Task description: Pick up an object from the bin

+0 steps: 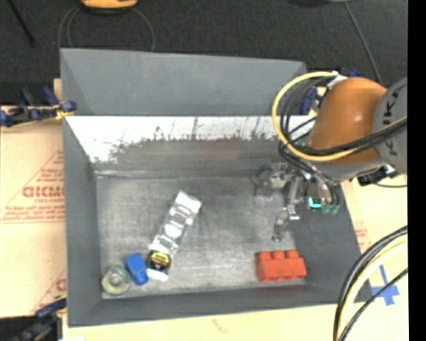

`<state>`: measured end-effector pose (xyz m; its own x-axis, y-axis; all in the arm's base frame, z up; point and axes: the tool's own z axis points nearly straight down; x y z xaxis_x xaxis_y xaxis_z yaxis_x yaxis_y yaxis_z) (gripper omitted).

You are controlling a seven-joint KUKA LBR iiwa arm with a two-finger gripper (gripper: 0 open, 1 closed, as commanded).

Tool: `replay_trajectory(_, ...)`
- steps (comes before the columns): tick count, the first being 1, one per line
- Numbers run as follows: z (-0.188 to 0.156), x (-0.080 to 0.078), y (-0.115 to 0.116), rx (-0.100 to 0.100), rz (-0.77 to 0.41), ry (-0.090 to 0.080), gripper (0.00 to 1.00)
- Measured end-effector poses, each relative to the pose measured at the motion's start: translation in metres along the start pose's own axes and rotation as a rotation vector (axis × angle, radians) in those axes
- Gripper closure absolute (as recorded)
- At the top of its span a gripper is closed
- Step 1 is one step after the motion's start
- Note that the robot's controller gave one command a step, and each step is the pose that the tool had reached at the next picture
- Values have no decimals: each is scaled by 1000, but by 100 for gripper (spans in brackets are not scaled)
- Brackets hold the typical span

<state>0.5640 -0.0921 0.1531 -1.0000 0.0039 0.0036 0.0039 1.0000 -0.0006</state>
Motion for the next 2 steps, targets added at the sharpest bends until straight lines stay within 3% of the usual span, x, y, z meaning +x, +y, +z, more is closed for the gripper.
replay_trajectory(1,80,-50,-57,1,-207,-12,0)
replay_trajectory(2,79,-79,-45,-31,-911,-9,0)
